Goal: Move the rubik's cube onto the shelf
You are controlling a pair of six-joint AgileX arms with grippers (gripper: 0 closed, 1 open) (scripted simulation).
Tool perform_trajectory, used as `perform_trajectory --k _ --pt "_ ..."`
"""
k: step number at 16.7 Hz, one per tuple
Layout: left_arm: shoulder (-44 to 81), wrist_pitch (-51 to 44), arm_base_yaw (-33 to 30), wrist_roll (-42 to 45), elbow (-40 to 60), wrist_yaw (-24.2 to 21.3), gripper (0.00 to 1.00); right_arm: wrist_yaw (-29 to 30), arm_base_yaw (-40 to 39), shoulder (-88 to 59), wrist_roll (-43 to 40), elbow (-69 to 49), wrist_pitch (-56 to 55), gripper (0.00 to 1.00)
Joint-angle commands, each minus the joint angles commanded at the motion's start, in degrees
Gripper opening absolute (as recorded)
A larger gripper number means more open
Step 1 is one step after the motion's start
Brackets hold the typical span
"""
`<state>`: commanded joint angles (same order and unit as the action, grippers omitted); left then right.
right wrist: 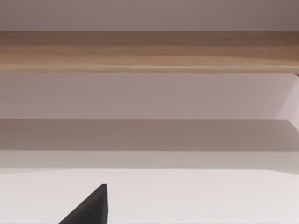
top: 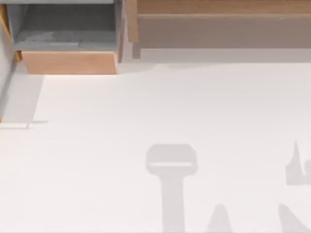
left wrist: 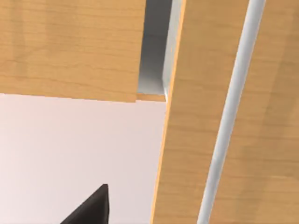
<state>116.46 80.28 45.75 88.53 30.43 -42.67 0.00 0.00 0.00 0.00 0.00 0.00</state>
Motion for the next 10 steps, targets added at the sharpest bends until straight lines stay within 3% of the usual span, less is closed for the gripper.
perform_trajectory --k 5,10 --pt "1.72 -19.93 5.55 -8.2 14.92 3.93 1.0 0.0 0.0 0.0 0.0 0.0 0.0 1.0" --pt "4.0 -47.5 6.5 -19.66 37.01 9.06 1.0 0.0 0.0 0.0 0.0 0.0 0.0 1.0"
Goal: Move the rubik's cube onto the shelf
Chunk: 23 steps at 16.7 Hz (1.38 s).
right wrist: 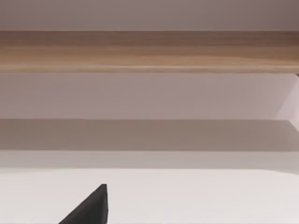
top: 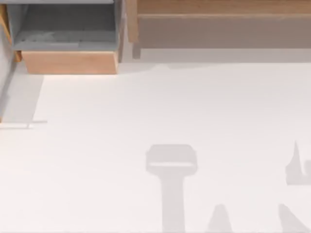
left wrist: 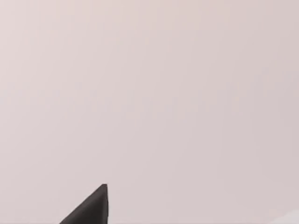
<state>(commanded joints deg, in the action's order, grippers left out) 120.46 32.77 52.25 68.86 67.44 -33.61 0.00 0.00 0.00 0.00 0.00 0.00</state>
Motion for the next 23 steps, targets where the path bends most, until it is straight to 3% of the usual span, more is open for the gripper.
perform_trajectory --k 9,15,19,23 --pt "6.81 -57.72 -11.07 -19.9 43.67 11.97 1.0 0.0 0.0 0.0 0.0 0.0 0.0 1.0" --pt "14.09 -91.79 -22.69 -28.68 64.18 20.27 1.0 0.0 0.0 0.0 0.0 0.0 0.0 1.0" --pt "18.88 -106.69 -28.68 -32.03 71.42 24.52 1.0 0.0 0.0 0.0 0.0 0.0 0.0 1.0" --pt "21.8 -112.05 -30.96 -33.2 73.39 26.51 1.0 0.0 0.0 0.0 0.0 0.0 0.0 1.0"
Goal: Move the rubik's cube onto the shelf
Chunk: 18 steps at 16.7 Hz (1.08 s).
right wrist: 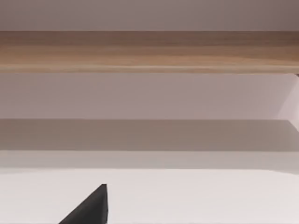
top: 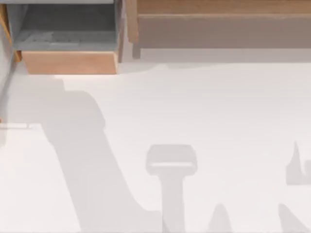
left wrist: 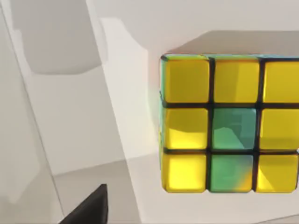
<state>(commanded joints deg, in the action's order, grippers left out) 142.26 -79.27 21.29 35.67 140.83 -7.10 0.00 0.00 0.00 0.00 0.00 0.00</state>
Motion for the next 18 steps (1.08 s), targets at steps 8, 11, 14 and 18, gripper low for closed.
perform_trajectory --k 8,11,14,18 --pt "-2.11 0.07 -0.98 -1.42 -1.95 0.25 1.0 0.0 0.0 0.0 0.0 0.0 0.0 1.0" --pt "-7.93 0.49 -4.55 -5.0 -7.16 0.97 1.0 0.0 0.0 0.0 0.0 0.0 0.0 1.0" --pt "-11.84 2.07 -6.28 -6.68 -11.97 1.33 1.0 0.0 0.0 0.0 0.0 0.0 0.0 1.0" --pt "-8.88 5.22 -2.61 -3.64 -12.62 0.91 1.0 0.0 0.0 0.0 0.0 0.0 0.0 1.0"
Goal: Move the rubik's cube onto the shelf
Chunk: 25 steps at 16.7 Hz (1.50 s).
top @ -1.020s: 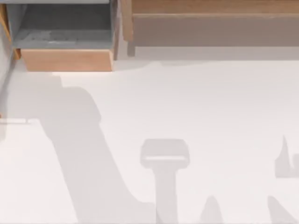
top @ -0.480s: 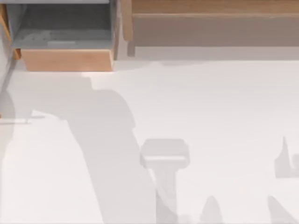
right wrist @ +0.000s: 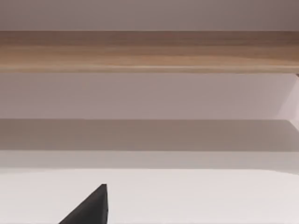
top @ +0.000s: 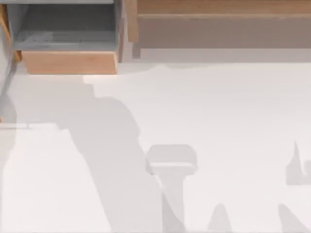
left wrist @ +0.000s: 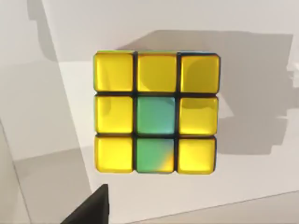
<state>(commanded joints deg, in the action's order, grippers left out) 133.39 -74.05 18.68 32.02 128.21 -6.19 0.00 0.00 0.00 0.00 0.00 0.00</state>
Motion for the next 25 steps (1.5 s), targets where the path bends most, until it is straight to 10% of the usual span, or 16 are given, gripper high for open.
perform_trajectory --k 11,25 --pt "12.74 4.88 1.33 2.4 6.52 -0.76 1.0 0.0 0.0 0.0 0.0 0.0 0.0 1.0" --pt "12.74 4.88 1.33 2.4 6.52 -0.76 0.0 0.0 0.0 0.0 0.0 0.0 0.0 1.0"
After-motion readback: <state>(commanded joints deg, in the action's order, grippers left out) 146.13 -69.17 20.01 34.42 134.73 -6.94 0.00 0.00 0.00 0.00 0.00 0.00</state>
